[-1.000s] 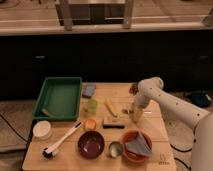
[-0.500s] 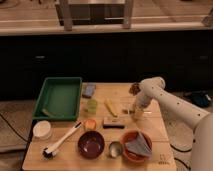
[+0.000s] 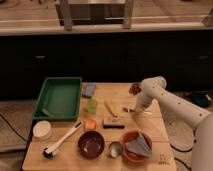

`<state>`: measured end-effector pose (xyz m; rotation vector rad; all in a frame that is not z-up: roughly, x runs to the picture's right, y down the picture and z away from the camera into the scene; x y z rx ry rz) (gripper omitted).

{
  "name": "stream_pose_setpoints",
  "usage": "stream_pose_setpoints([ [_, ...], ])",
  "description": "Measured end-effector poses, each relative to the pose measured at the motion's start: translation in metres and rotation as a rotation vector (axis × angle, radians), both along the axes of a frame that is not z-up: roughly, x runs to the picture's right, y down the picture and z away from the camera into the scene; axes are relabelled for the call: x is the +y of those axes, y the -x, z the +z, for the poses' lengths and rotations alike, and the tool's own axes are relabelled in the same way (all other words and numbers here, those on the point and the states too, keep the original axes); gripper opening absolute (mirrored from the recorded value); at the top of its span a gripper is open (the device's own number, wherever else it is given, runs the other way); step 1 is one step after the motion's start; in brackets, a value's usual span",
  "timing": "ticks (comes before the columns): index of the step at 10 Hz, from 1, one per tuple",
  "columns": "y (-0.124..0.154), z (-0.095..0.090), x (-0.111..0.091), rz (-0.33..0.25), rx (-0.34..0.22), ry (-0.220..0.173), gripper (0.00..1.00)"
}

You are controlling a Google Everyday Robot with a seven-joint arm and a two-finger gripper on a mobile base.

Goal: Place fork in tray

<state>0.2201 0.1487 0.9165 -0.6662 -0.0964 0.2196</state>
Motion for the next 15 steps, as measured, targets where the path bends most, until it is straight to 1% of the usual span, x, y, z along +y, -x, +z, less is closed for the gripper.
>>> stream_pose_setpoints([
  [1, 0.001, 0.002, 0.000, 0.001, -0.004, 0.005, 0.00],
  [7, 0.004, -0.005, -0.001, -0.010, -0.013, 0.007, 0.00],
  [9, 0.009, -0.017, -0.013, -0.023, -0.042, -0.037, 0.00],
  [10, 0.011, -0.035, -0.029, -0.036, -0.065, -0.071, 0.00],
  [12, 0.020, -0.061, -0.056, -0.057, -0.097, -0.112, 0.00],
  [13, 0.025, -0.084, -0.076, -0.079, -0.123, -0.143, 0.00],
  [15, 0.036, -0.109, -0.101, -0.125, -0.164, -0.187, 0.00],
])
